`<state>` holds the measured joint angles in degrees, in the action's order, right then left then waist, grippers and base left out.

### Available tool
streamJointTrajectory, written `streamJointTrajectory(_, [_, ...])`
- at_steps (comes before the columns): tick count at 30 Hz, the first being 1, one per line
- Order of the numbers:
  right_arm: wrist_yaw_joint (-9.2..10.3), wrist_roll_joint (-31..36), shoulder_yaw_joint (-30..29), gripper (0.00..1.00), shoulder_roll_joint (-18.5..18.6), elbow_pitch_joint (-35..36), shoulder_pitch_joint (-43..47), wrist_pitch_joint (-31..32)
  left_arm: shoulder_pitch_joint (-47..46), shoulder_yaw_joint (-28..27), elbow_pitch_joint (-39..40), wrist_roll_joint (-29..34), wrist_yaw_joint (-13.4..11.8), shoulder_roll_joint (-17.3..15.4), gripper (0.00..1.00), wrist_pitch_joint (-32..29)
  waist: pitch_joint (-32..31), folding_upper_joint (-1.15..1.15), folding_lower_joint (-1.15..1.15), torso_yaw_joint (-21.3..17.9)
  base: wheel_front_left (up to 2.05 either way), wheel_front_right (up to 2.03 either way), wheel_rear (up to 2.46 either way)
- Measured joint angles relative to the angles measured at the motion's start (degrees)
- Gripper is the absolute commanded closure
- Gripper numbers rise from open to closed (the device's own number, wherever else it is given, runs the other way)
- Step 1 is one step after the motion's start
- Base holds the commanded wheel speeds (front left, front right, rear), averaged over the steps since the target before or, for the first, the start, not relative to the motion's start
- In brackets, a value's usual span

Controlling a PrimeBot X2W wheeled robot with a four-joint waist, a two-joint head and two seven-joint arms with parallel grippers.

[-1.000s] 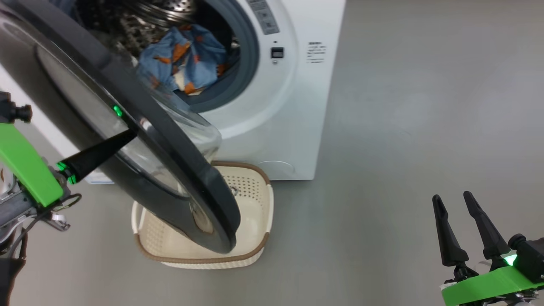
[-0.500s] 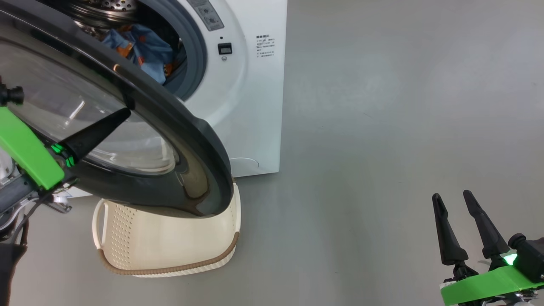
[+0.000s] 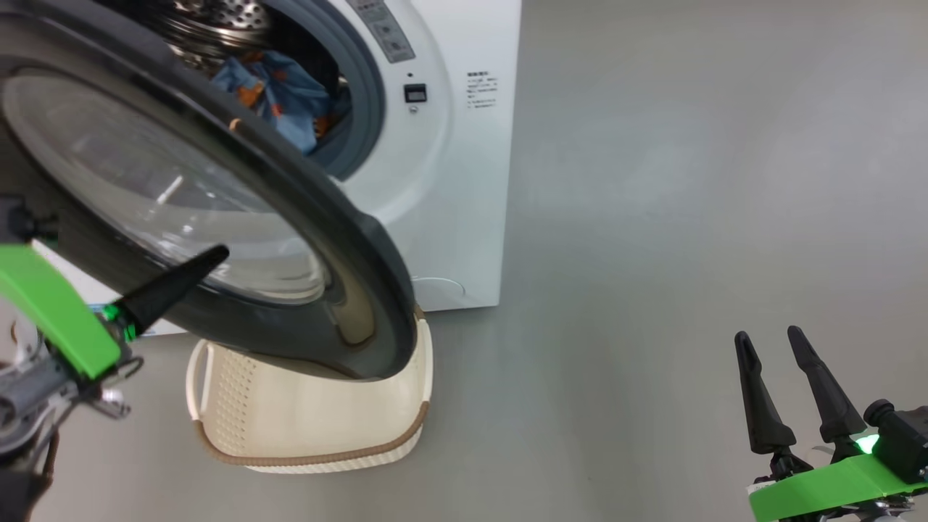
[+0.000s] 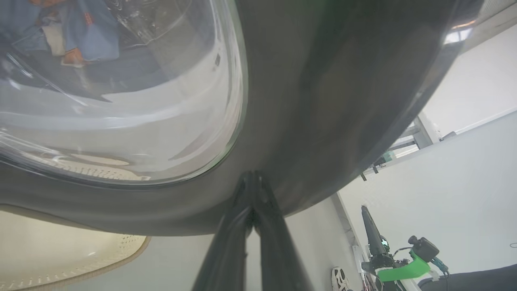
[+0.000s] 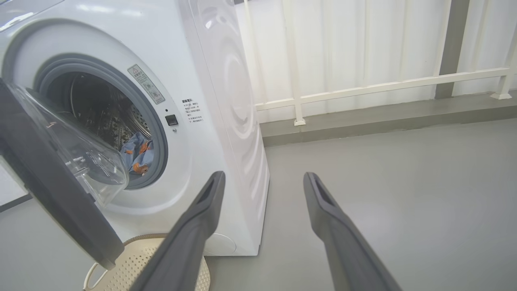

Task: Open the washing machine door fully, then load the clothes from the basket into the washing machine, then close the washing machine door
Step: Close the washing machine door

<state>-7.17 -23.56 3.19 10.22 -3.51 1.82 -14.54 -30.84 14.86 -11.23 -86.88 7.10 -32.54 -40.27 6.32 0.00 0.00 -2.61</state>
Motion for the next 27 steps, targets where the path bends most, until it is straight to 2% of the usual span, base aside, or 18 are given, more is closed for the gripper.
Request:
streamJointTrajectory(4, [0.0,0.0,0.21,0.0,0.11,-0.22,0.15,0.0,3.81,0.01,1.27,-0.25,0.0,-0.4,0.99,1.92,-1.23,0.0,0.0,0.92,0.0,0.0,0.0])
streamJointTrajectory(5, [0.0,0.0,0.27,0.0,0.13,-0.29,0.23,0.0,4.98,-0.01,1.56,-0.4,0.0,-0.38,0.93,2.49,-1.58,0.0,0.0,1.1,0.0,0.0,0.0])
streamJointTrajectory(11, [0.0,0.0,0.6,0.0,0.16,-0.48,1.85,0.0,12.58,-0.15,2.87,-0.24,0.0,-0.41,0.48,7.44,-3.59,0.0,0.0,1.98,0.0,0.0,0.0])
streamJointTrajectory(13, [0.0,-0.01,0.68,0.0,0.21,-0.53,2.29,0.0,14.72,-0.33,3.52,-0.27,0.0,-0.37,0.11,8.98,-4.09,0.0,0.0,2.09,0.0,0.0,0.0])
streamJointTrajectory(14, [0.0,-0.01,0.71,0.0,0.26,-0.55,2.29,0.0,15.72,-0.47,3.88,-0.38,0.0,-0.34,0.0,9.67,-4.29,0.0,0.0,2.12,0.0,0.0,0.0])
streamJointTrajectory(23, [0.0,-0.01,0.24,0.0,0.34,-0.47,2.68,0.0,23.85,-0.66,5.57,0.85,0.0,-0.27,0.0,17.56,-4.71,0.0,0.0,1.8,0.0,0.0,0.0])
streamJointTrajectory(27, [0.0,-0.01,-0.05,0.0,0.31,-0.45,3.61,0.0,26.77,-0.48,5.63,1.77,0.0,0.8,0.0,23.29,-4.74,0.0,0.0,1.69,0.0,0.0,0.0])
